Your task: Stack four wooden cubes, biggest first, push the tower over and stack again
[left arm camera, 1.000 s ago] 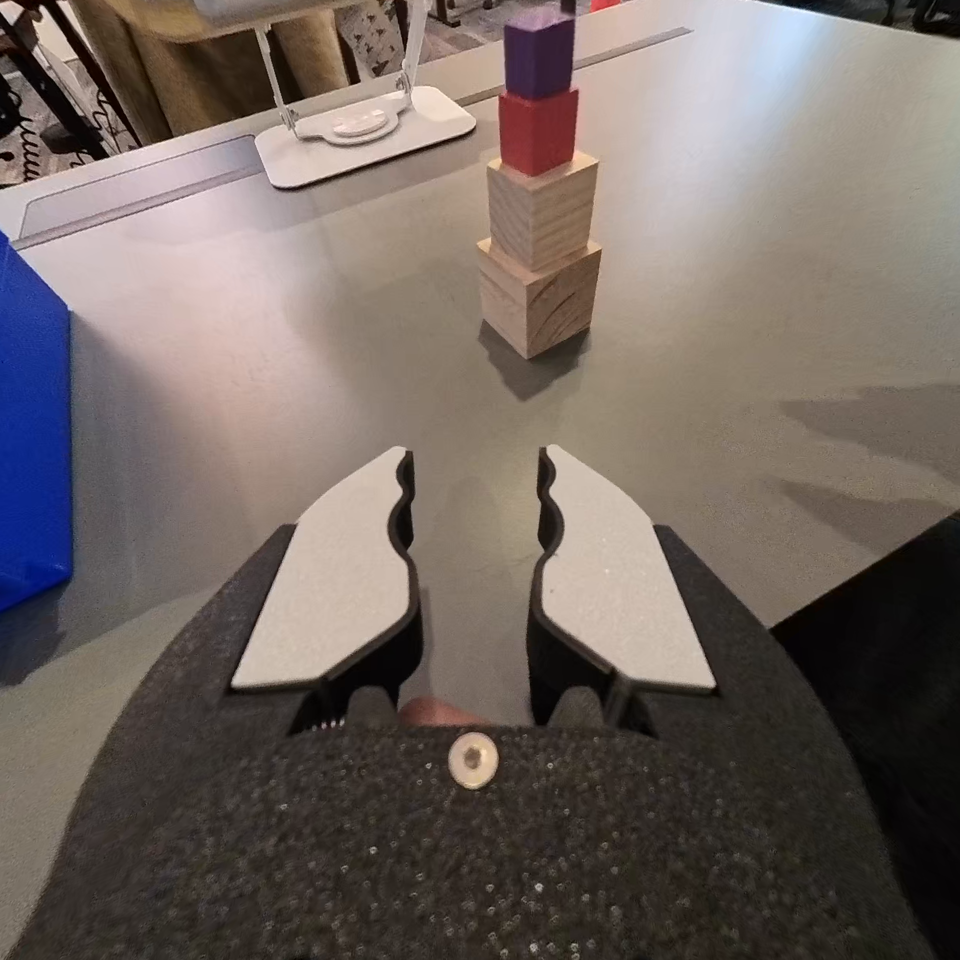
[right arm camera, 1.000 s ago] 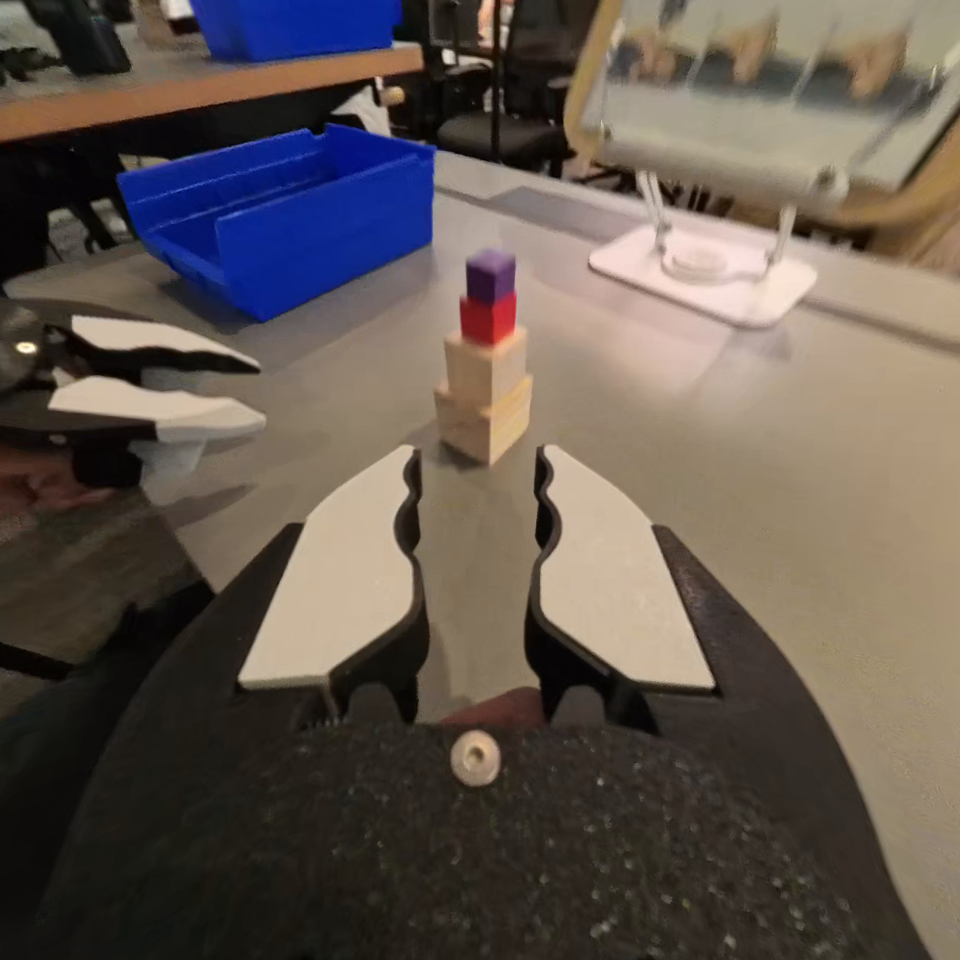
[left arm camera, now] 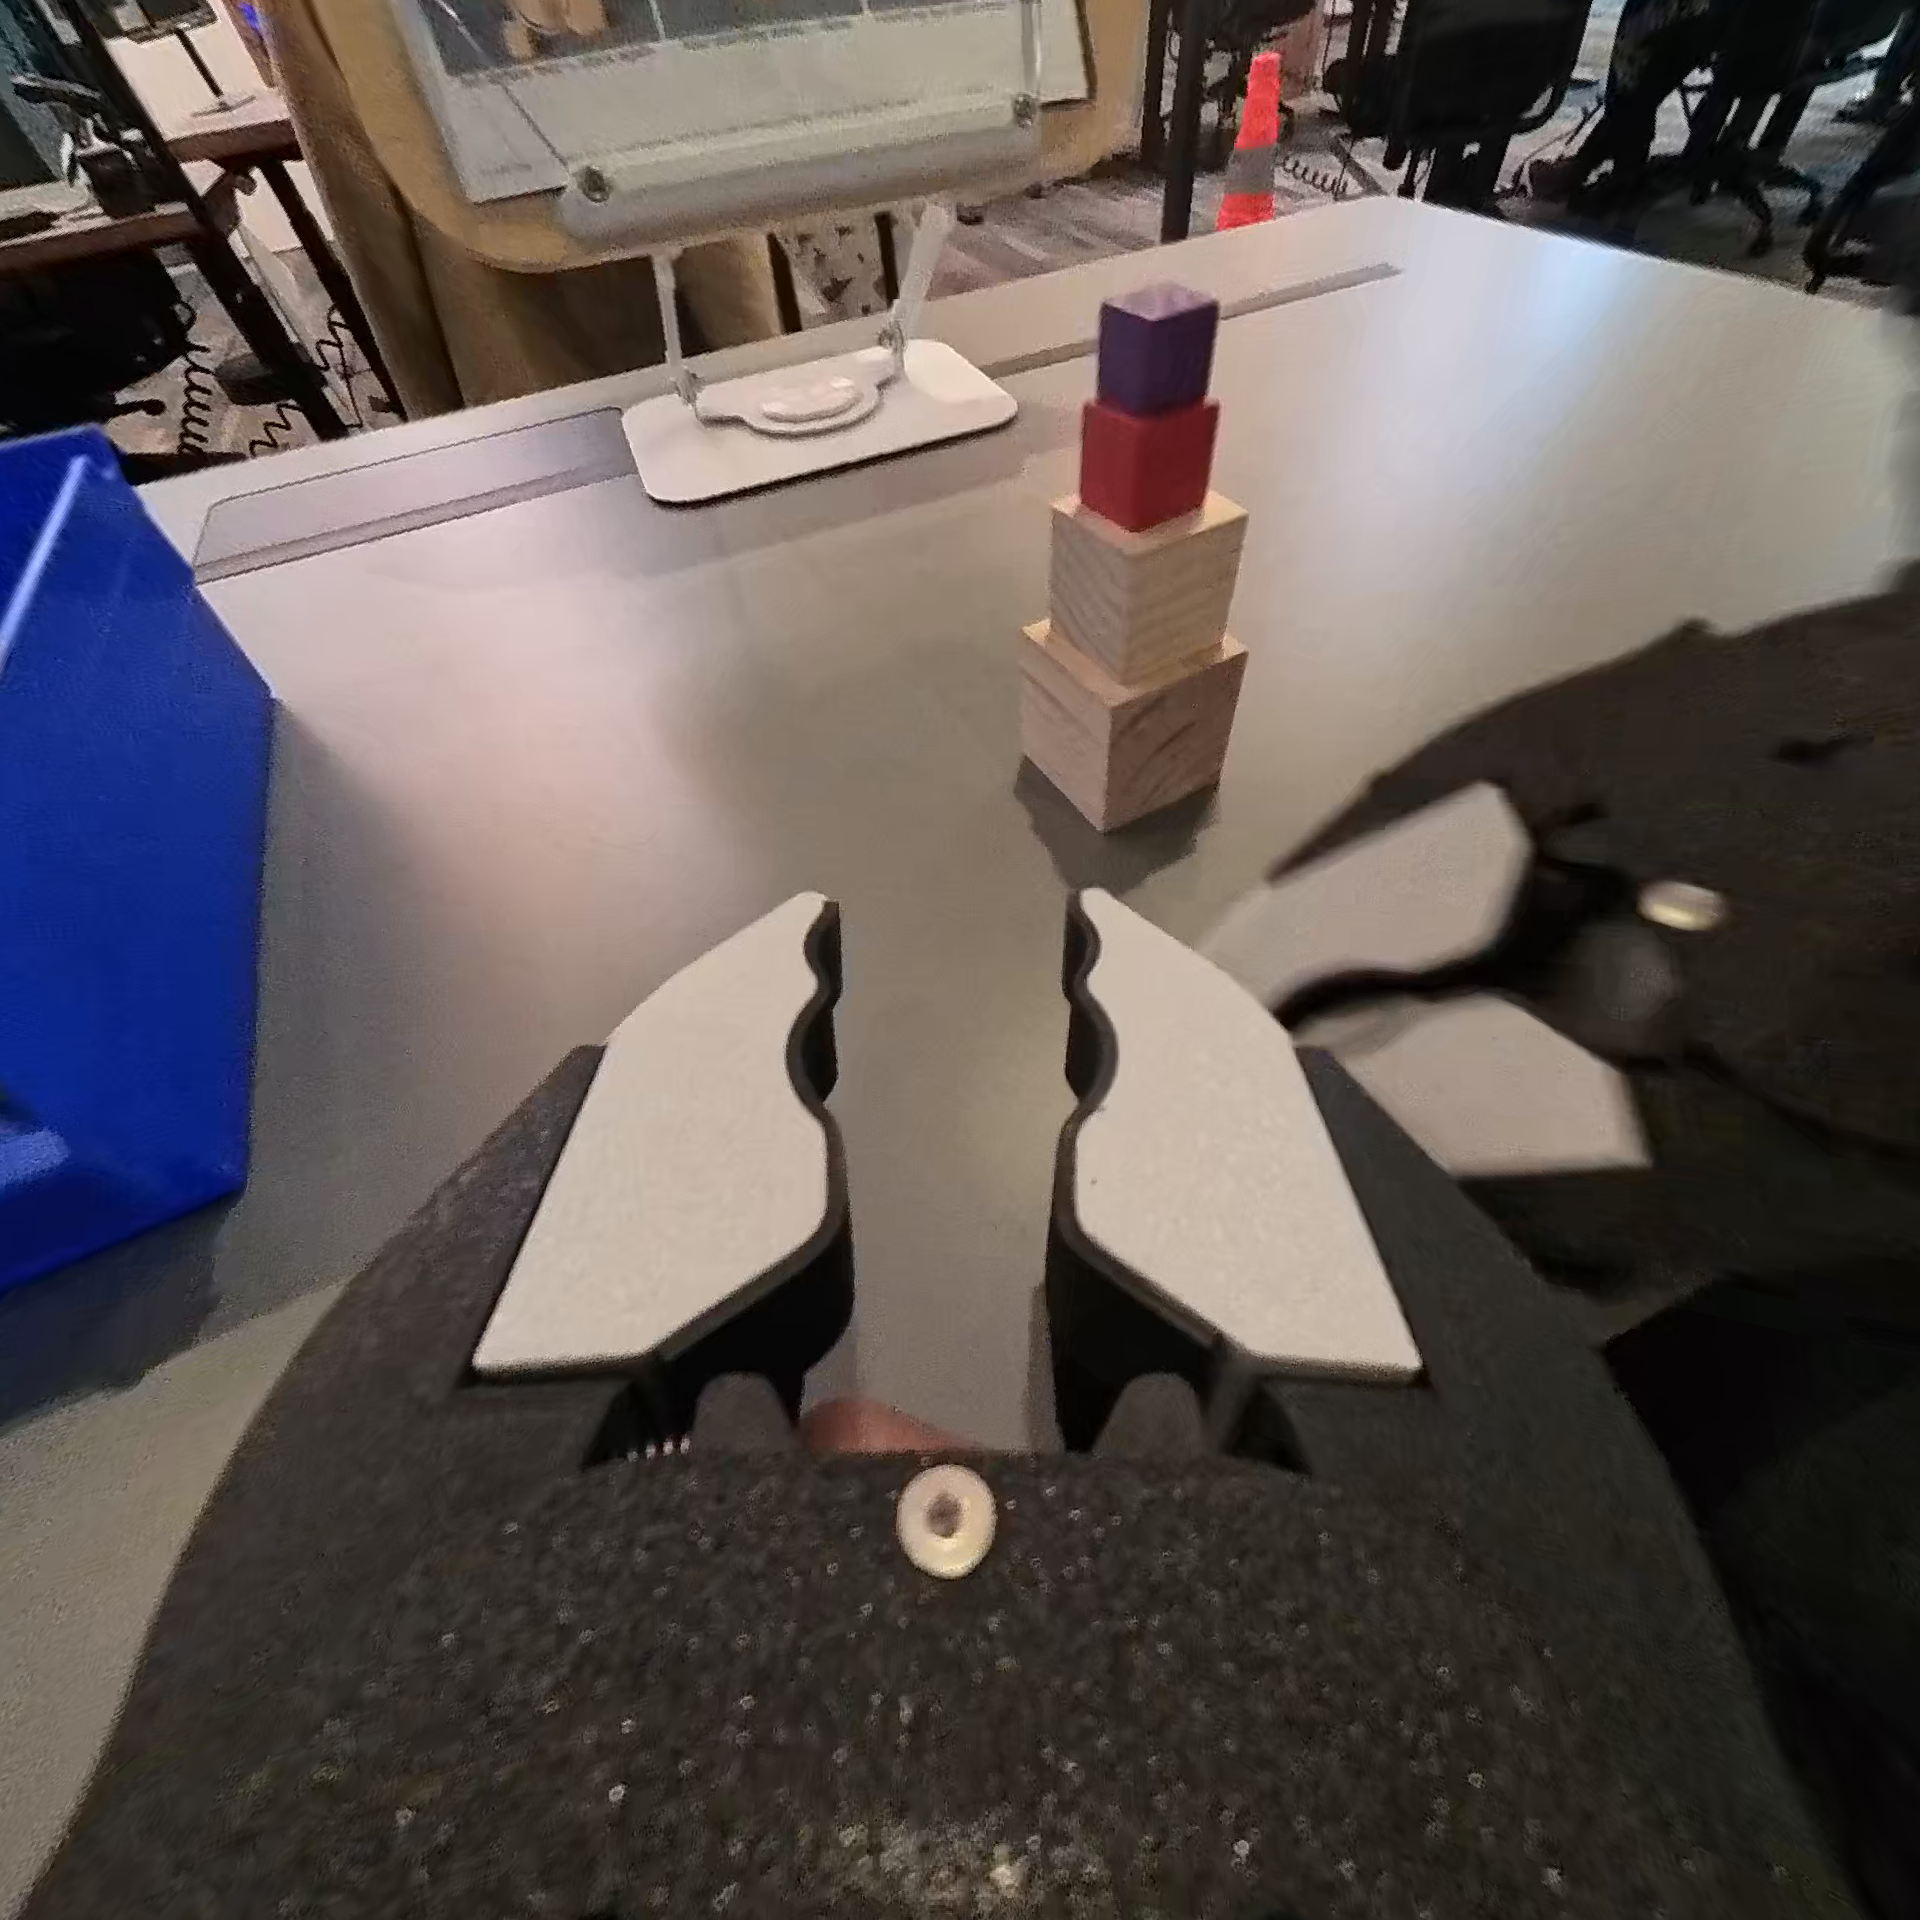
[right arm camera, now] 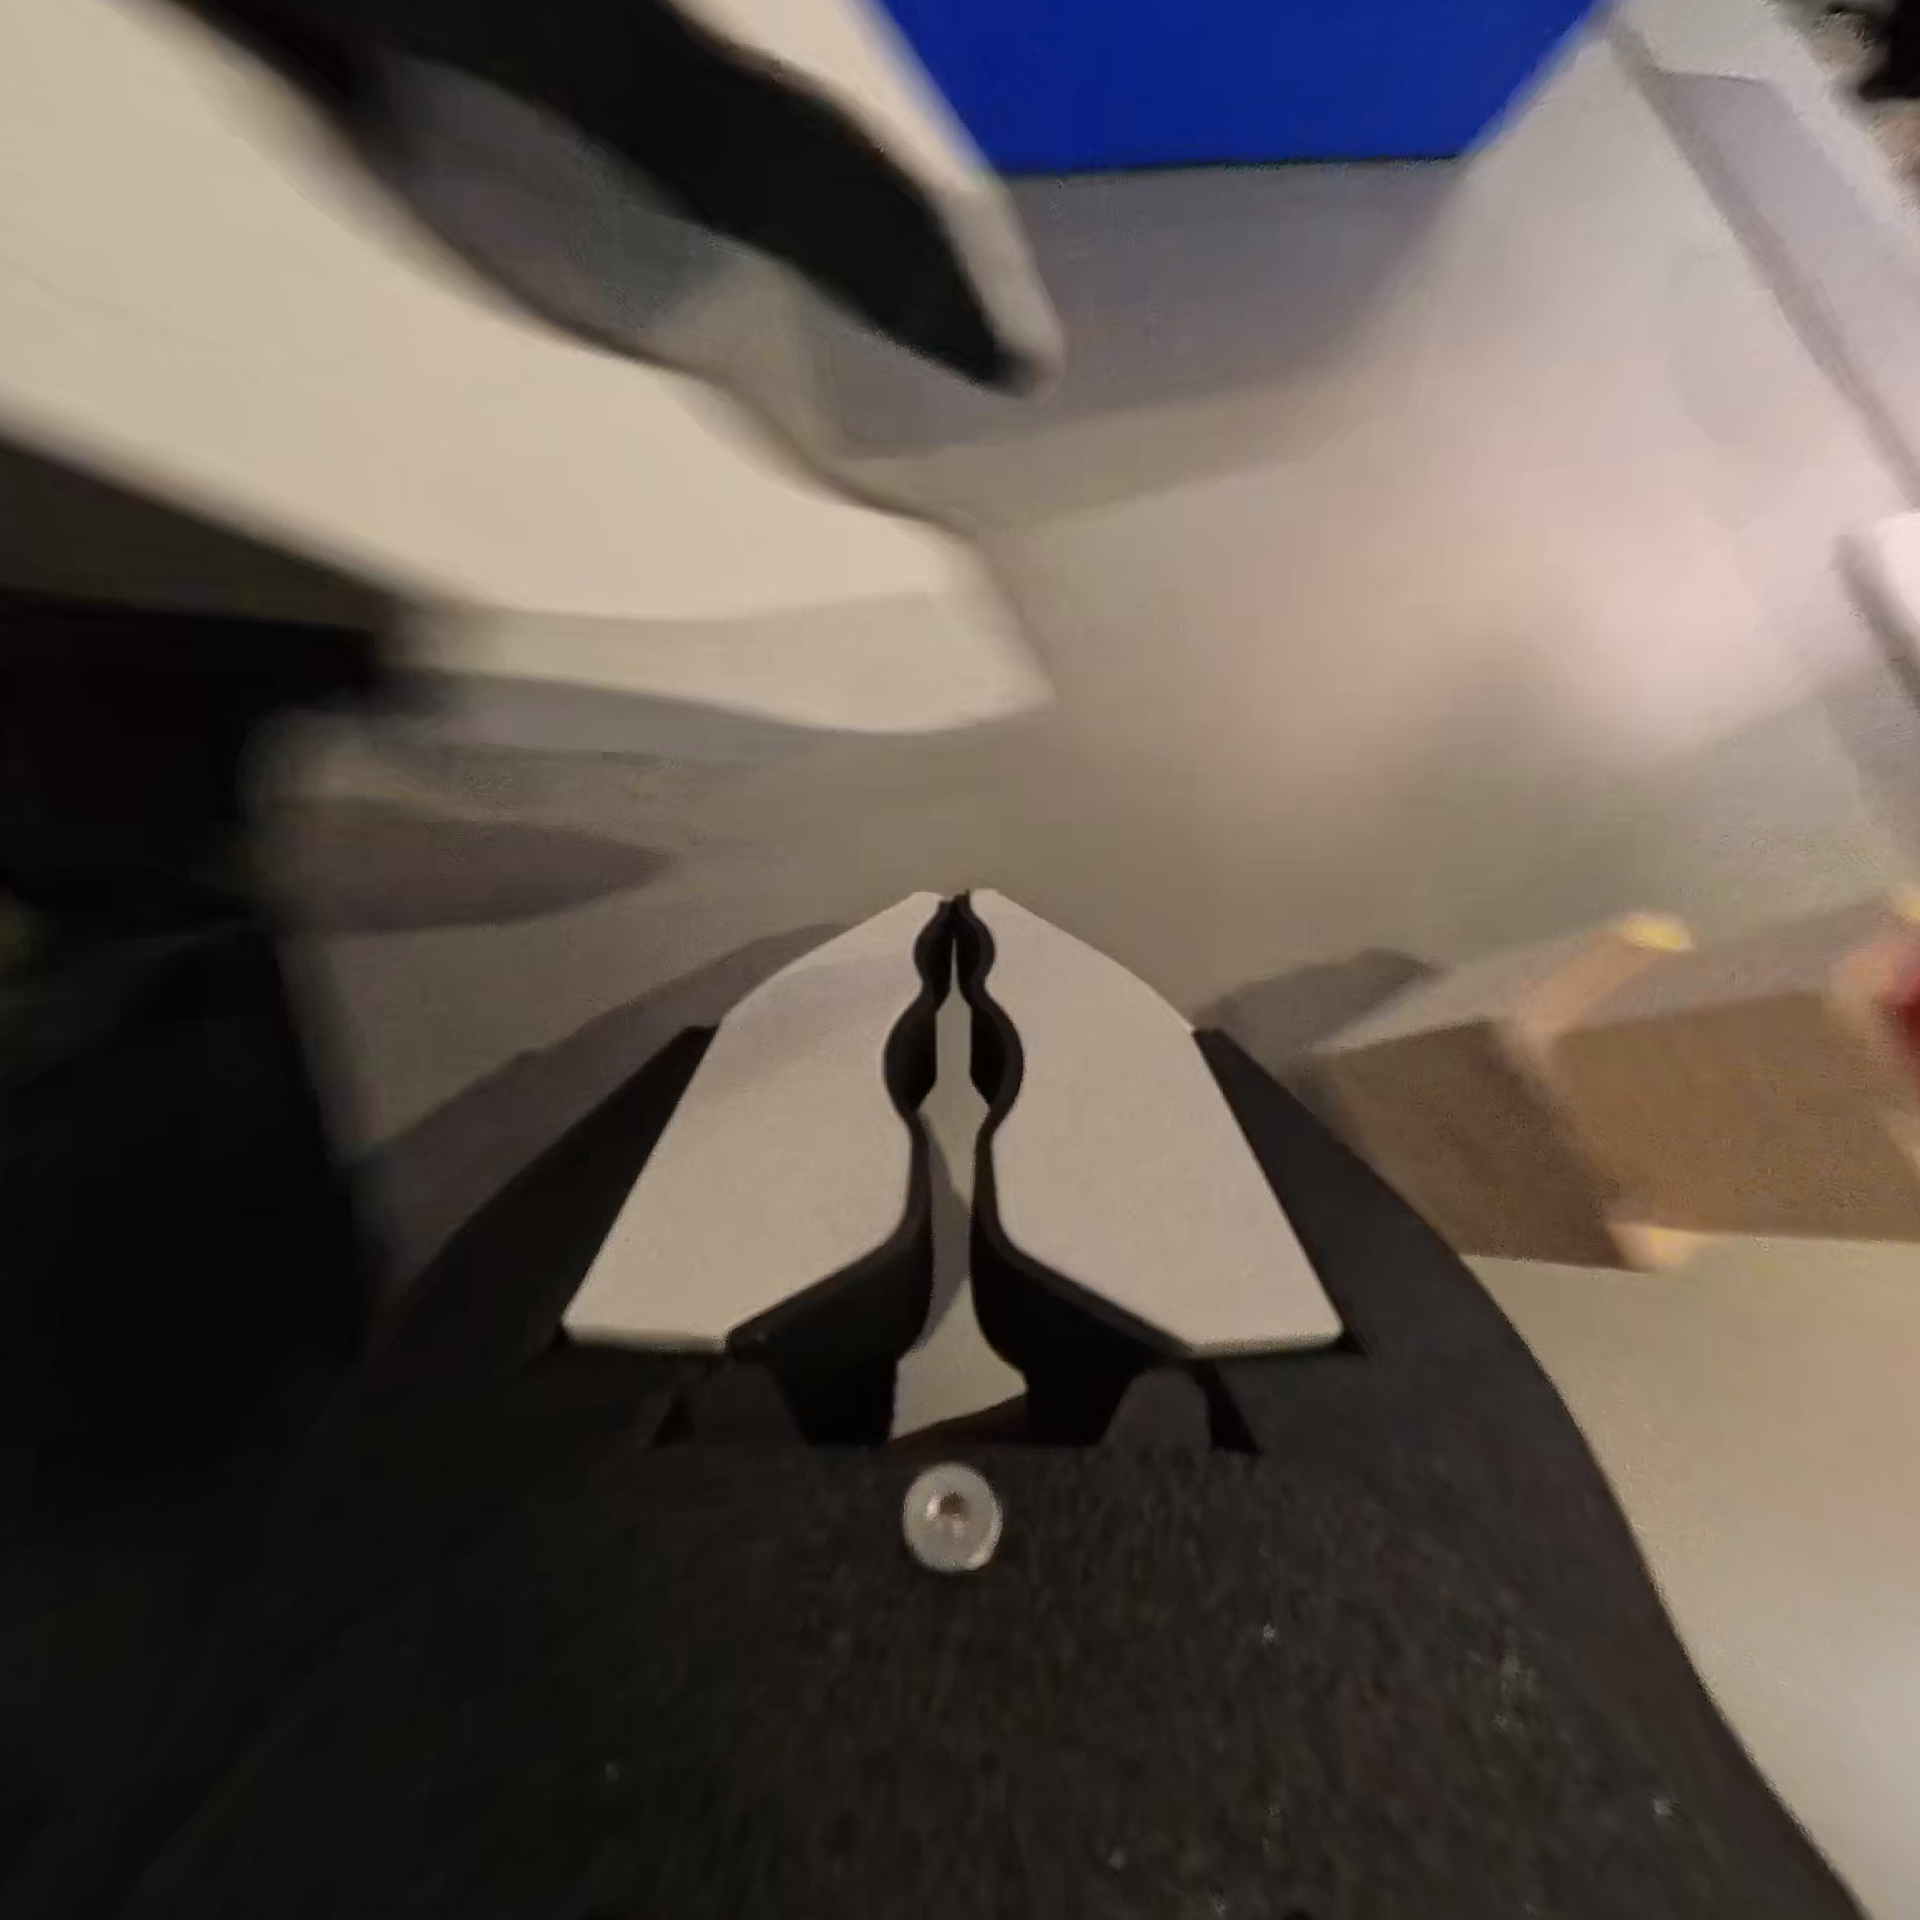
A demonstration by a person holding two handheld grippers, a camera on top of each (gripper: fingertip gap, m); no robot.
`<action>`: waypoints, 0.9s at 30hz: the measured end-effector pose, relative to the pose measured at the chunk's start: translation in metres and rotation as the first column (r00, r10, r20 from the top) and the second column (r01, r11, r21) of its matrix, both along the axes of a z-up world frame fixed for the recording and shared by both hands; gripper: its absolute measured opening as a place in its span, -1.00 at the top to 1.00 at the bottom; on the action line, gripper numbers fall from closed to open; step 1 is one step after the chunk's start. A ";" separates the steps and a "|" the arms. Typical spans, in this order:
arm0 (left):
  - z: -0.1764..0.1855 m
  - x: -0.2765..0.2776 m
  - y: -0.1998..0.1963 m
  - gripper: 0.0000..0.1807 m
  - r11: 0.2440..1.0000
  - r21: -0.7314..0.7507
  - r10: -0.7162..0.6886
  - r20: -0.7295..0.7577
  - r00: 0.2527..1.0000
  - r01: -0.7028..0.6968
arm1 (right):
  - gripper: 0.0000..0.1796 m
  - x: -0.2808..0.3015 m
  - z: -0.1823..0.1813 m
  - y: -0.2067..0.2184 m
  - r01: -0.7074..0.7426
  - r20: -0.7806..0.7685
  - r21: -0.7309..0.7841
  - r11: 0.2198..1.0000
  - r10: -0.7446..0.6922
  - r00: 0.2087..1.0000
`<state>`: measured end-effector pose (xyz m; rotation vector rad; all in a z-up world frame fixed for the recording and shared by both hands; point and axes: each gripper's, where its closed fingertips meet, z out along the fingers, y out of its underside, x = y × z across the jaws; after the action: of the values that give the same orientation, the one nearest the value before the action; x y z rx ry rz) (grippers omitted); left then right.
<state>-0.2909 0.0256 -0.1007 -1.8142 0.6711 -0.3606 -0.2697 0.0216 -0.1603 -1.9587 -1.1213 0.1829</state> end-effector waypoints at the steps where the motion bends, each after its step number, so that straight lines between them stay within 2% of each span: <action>1: 0.000 -0.003 0.001 0.55 1.000 -0.006 0.004 0.006 1.000 -0.004 | 1.00 0.024 -0.001 0.032 0.105 0.052 0.052 0.993 -0.108 0.993; 2: -0.001 -0.006 0.002 0.55 1.000 -0.015 0.008 0.011 1.000 -0.008 | 1.00 0.064 -0.003 0.066 0.249 0.093 0.080 0.965 -0.256 0.962; 4: -0.008 -0.009 0.003 0.55 0.999 -0.038 0.008 0.011 1.000 -0.007 | 1.00 0.124 -0.006 0.093 0.401 0.008 -0.079 0.912 -0.402 0.916; 5: -0.012 -0.010 0.002 0.55 0.999 -0.049 0.004 0.006 1.000 -0.003 | 1.00 0.130 0.004 0.086 0.355 -0.086 -0.131 0.926 -0.368 0.926; 6: -0.016 -0.009 0.000 0.55 0.998 -0.059 -0.007 0.000 1.000 0.007 | 1.00 0.139 0.018 0.074 0.336 -0.127 -0.089 0.938 -0.346 0.930; 7: -0.019 -0.008 -0.001 0.55 0.998 -0.068 -0.017 -0.010 1.000 0.017 | 1.00 0.152 0.026 0.061 0.356 -0.099 -0.013 0.934 -0.355 0.930; 8: -0.022 -0.007 -0.003 0.54 0.997 -0.075 -0.023 -0.016 1.000 0.021 | 1.00 0.162 0.028 0.045 0.373 -0.075 0.018 0.928 -0.370 0.926; 10: -0.028 -0.004 -0.005 0.54 0.996 -0.085 -0.033 -0.027 0.999 0.031 | 1.00 0.162 0.025 0.005 0.353 -0.124 -0.026 0.935 -0.353 0.927; 13: -0.035 -0.001 -0.006 0.53 0.996 -0.080 -0.033 -0.055 0.998 0.028 | 1.00 0.164 0.019 -0.039 0.357 -0.163 -0.012 0.934 -0.354 0.921; 16: -0.036 0.003 -0.009 0.53 0.997 -0.075 -0.034 -0.068 0.997 0.028 | 0.93 0.157 0.026 -0.070 0.374 -0.332 0.005 0.927 -0.352 0.875; 21: -0.032 0.006 0.002 0.48 0.999 0.026 0.035 -0.109 0.993 -0.032 | 0.79 0.147 0.022 -0.089 0.357 -0.398 -0.007 0.934 -0.331 0.856; 27: -0.034 0.012 0.004 0.50 0.999 0.030 0.032 -0.136 0.990 -0.028 | 0.68 0.159 0.028 -0.090 0.410 -0.401 0.031 0.912 -0.364 0.840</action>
<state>-0.2792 0.0292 -0.1346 -1.8320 0.7395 -0.2068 -0.1110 -0.0683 -0.1324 -1.8926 -0.4522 0.2662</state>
